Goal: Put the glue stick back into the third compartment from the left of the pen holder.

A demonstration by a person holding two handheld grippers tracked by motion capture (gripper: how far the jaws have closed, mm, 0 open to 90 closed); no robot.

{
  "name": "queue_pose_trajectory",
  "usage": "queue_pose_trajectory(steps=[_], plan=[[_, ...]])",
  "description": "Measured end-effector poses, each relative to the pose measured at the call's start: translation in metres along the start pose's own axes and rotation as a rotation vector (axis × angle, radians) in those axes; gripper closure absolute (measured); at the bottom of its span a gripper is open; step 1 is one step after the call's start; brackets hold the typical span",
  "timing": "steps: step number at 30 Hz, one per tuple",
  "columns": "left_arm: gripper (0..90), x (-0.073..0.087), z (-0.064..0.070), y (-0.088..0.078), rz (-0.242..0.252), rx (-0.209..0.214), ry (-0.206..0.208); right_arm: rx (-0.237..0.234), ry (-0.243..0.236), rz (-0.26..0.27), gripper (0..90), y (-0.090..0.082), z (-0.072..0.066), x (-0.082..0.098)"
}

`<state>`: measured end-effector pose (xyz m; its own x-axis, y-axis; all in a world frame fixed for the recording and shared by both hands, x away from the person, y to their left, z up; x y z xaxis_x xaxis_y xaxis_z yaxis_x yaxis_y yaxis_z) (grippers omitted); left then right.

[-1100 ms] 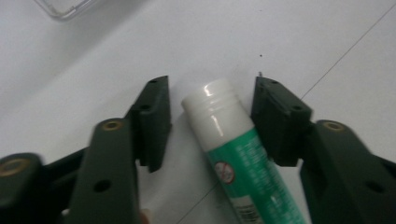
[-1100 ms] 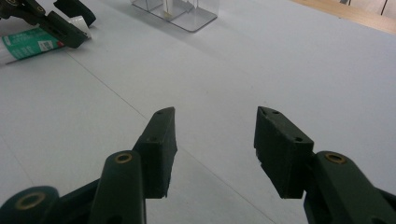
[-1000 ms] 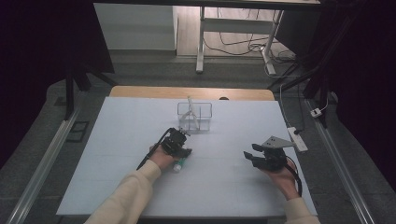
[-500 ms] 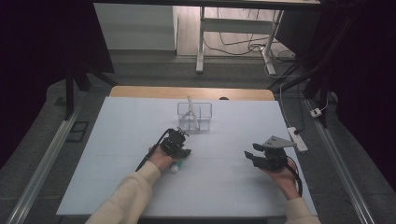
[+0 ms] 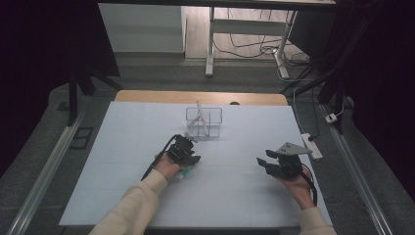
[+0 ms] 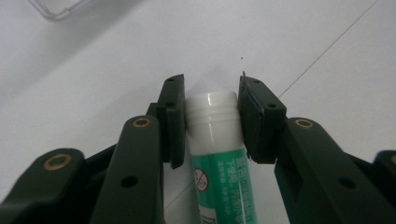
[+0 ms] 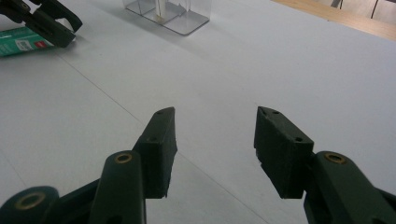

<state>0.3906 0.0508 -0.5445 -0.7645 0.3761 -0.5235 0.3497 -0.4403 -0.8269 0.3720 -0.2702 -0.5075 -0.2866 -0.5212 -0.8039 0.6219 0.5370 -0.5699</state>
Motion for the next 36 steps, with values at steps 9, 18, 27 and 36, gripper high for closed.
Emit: queue_pose_trajectory(steps=[9,18,27,36], plan=[[64.5,0.002,0.003,-0.017,0.058,0.014,0.024,0.002,0.001,0.000,48.3,0.000,0.000,0.000],[64.6,0.010,0.003,-0.034,0.120,0.016,0.033,0.003,0.001,0.003,48.3,0.000,0.000,0.000],[64.9,0.012,0.001,-0.048,0.169,0.027,0.038,0.005,0.002,0.005,48.3,0.000,0.000,0.000],[64.9,0.014,0.006,-0.057,0.200,0.043,0.067,0.005,0.003,0.008,48.3,0.000,0.001,0.000]])
Point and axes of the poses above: each handheld gripper's, and its own axes: y roughly forward along the jaws, x roughly out of its underside, z roughly to its right, the point moved 4 cm from there along y, roughly forward along the jaws, and after that the axes turned 8 degrees about -y, right-handed, at the moved point
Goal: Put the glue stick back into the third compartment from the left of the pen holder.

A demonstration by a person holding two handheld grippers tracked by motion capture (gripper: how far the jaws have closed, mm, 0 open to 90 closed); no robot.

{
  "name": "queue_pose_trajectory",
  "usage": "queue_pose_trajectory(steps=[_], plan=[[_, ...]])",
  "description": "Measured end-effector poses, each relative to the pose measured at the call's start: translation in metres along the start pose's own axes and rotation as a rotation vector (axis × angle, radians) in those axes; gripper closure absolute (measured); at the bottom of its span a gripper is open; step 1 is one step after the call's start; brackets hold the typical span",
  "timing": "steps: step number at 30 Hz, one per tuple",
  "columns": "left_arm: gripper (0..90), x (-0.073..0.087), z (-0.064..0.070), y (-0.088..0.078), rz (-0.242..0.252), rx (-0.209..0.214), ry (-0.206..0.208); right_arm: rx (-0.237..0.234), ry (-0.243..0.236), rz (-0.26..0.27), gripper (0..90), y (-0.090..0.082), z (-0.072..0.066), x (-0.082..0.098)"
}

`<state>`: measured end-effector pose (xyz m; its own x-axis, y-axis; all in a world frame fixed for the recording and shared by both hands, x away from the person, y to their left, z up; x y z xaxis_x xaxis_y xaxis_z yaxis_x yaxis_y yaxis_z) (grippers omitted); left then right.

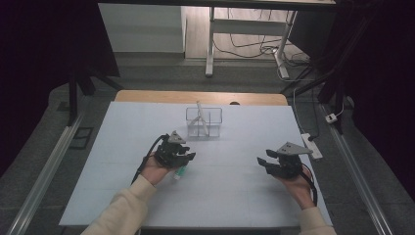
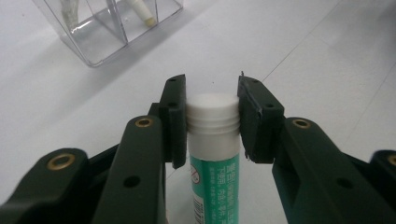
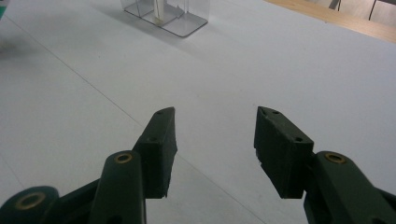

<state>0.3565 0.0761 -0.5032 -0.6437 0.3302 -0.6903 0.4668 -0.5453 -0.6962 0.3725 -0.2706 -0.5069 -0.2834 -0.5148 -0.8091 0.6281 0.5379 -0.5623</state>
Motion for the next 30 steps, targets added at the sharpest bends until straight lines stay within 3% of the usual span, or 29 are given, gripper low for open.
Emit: queue_pose_trajectory(steps=[30], plan=[[64.9,-0.024,-0.004,-0.013,0.102,0.027,-0.013,0.001,0.012,-0.002,48.3,-0.001,0.002,0.001]])
Point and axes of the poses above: each handheld gripper's, and its own axes: y roughly forward along the jaws, x roughly out of its underside, z roughly to its right, the point moved 4 cm from there along y, roughly forward along the jaws, and after that the axes turned 8 degrees about -y, right-handed, at the moved point
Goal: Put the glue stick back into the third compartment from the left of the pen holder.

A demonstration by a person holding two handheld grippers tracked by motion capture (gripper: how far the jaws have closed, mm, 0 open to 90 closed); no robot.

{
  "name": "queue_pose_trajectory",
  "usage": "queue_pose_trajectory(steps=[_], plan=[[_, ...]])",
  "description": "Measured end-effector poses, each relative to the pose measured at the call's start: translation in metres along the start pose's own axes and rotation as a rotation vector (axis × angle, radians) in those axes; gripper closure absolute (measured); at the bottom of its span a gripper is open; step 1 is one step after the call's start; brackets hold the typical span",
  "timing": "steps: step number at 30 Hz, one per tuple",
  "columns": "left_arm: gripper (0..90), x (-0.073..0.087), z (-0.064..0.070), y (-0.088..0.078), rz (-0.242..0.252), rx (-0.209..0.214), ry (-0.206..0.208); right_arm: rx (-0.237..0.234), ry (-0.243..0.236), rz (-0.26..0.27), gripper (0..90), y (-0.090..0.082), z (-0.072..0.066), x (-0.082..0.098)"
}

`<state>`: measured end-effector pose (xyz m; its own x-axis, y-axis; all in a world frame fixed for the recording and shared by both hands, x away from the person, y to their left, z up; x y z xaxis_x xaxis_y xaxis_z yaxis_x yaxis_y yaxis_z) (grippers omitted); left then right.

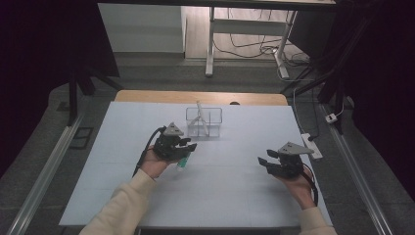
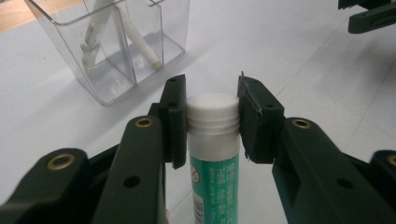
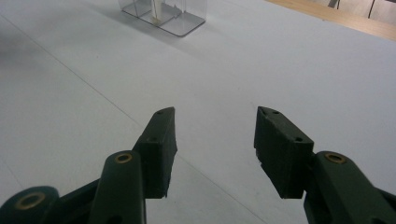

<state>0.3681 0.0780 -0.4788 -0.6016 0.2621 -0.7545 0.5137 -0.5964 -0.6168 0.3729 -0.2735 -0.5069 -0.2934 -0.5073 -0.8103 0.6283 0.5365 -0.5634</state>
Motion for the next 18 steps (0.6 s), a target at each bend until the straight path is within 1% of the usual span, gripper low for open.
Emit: queue_pose_trajectory(steps=[8,14,15,18], plan=[[64.9,-0.015,-0.001,-0.004,0.043,0.009,-0.003,0.000,0.001,0.004,48.2,-0.001,0.001,0.000],[64.9,-0.029,-0.003,-0.004,0.066,0.008,0.001,0.002,0.009,0.006,48.2,-0.002,0.002,0.001],[64.9,-0.032,-0.004,-0.004,0.069,0.008,0.002,0.003,0.005,0.000,48.1,-0.002,0.002,0.001],[64.9,-0.039,-0.004,-0.004,0.082,0.008,0.005,0.003,0.009,0.006,48.0,-0.002,0.003,0.001]])
Point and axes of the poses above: each handheld gripper's, and its own axes: y roughly forward along the jaws, x roughly out of its underside, z roughly to its right, the point moved 4 cm from there along y, roughly forward along the jaws, and after that the axes turned 8 degrees about -y, right-handed, at the moved point
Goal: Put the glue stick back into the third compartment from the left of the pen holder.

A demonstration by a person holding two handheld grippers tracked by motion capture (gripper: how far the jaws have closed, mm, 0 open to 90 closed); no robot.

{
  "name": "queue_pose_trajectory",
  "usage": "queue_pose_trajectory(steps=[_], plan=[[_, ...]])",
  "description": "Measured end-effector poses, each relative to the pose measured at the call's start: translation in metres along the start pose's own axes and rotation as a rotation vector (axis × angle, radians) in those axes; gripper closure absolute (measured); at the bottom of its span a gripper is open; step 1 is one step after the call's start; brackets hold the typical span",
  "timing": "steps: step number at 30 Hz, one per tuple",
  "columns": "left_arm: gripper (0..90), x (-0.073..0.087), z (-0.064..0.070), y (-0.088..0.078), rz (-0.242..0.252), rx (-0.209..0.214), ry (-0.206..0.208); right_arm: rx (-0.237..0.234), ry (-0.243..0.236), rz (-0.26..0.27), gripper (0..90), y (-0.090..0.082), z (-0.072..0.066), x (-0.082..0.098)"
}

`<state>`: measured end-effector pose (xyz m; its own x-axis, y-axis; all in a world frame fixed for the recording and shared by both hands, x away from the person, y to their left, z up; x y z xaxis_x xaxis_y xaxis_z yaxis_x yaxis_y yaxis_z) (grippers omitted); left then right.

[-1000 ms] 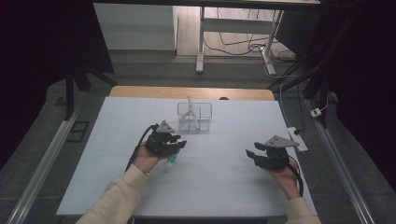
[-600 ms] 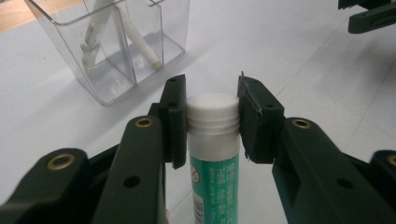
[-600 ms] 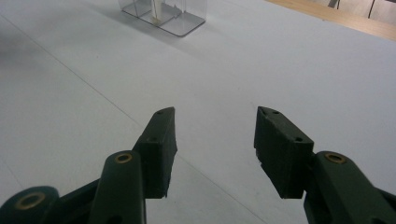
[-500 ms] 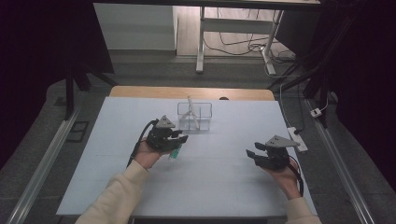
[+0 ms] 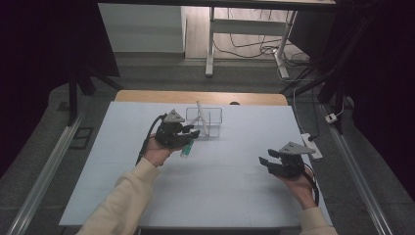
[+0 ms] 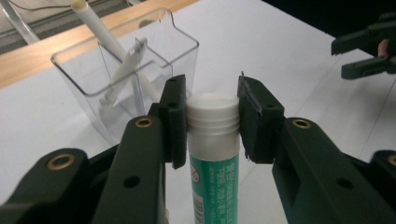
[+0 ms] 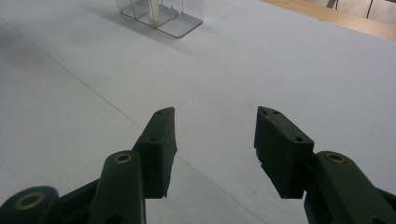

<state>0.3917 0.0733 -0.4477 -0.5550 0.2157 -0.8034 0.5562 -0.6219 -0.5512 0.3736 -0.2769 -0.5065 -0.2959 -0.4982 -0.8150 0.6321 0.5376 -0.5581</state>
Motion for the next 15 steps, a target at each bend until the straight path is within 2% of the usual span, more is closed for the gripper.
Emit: queue_pose_trajectory(steps=[15], plan=[[64.8,-0.032,0.000,0.005,0.041,-0.010,0.012,-0.005,0.001,-0.020,46.1,0.001,0.001,0.003]])
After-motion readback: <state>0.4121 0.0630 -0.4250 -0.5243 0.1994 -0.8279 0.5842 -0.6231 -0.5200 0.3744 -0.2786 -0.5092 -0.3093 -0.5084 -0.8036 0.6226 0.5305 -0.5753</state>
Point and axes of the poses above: each handheld gripper's, and its own axes: y roughly forward along the jaws, x roughly out of its underside, z roughly to its right, the point moved 4 cm from there along y, roughly forward along the jaws, and after that the axes turned 8 degrees about -y, right-handed, at the moved point
